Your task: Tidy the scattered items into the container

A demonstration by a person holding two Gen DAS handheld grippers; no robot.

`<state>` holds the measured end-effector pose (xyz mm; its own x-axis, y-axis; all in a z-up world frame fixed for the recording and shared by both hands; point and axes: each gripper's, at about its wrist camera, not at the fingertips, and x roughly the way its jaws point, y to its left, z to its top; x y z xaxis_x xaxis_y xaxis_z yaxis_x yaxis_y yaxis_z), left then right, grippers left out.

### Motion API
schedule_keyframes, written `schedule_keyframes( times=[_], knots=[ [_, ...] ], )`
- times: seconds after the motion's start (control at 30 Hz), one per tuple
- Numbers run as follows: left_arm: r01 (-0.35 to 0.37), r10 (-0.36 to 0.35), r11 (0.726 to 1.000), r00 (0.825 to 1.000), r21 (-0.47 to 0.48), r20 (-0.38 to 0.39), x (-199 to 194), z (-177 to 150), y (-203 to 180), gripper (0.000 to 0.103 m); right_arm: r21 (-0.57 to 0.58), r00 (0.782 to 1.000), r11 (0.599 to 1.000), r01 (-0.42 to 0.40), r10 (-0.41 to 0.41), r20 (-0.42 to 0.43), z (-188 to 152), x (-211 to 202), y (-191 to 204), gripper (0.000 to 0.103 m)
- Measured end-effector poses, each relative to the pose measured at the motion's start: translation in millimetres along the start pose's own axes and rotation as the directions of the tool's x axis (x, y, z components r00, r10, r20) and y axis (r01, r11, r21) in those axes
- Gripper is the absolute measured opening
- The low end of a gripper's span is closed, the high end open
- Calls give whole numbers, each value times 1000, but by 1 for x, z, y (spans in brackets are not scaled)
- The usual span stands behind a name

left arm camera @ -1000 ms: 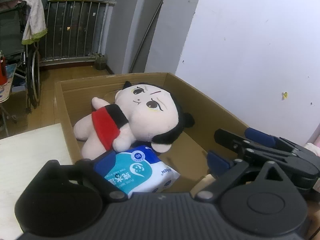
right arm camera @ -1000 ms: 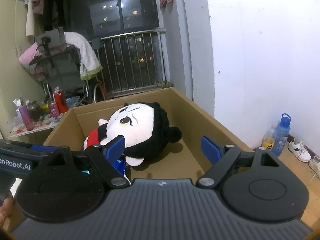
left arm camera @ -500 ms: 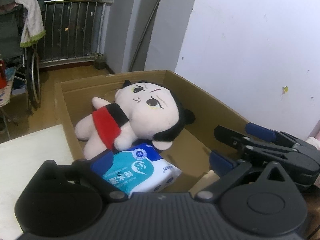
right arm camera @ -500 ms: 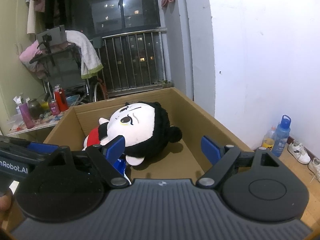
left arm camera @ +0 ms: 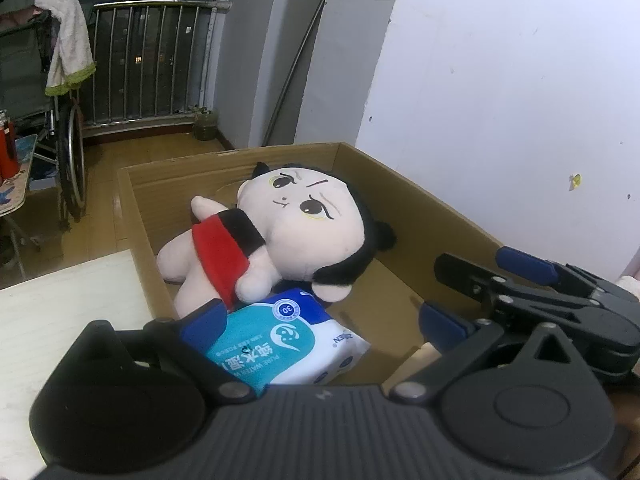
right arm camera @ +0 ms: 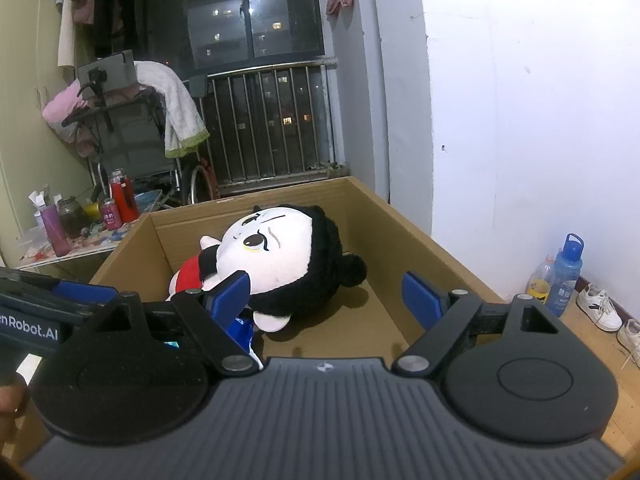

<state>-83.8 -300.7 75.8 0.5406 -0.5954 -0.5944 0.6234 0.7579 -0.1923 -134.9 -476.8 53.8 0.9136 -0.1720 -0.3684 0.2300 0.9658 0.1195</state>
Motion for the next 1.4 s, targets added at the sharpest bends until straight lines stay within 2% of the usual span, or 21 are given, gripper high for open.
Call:
schedule_keyframes(
  times=[0.83, 1.4],
  knots=[
    [-4, 4, 1000, 1000, 4, -4, 1, 1, 0, 102, 5, 1000, 1000, -10, 10, 1, -1, -1, -2, 83],
    [-9, 9, 1000, 1000, 2, -2, 0, 1, 2, 101, -10, 999, 1000, 23, -22, 27, -2, -2, 1, 83]
  ],
)
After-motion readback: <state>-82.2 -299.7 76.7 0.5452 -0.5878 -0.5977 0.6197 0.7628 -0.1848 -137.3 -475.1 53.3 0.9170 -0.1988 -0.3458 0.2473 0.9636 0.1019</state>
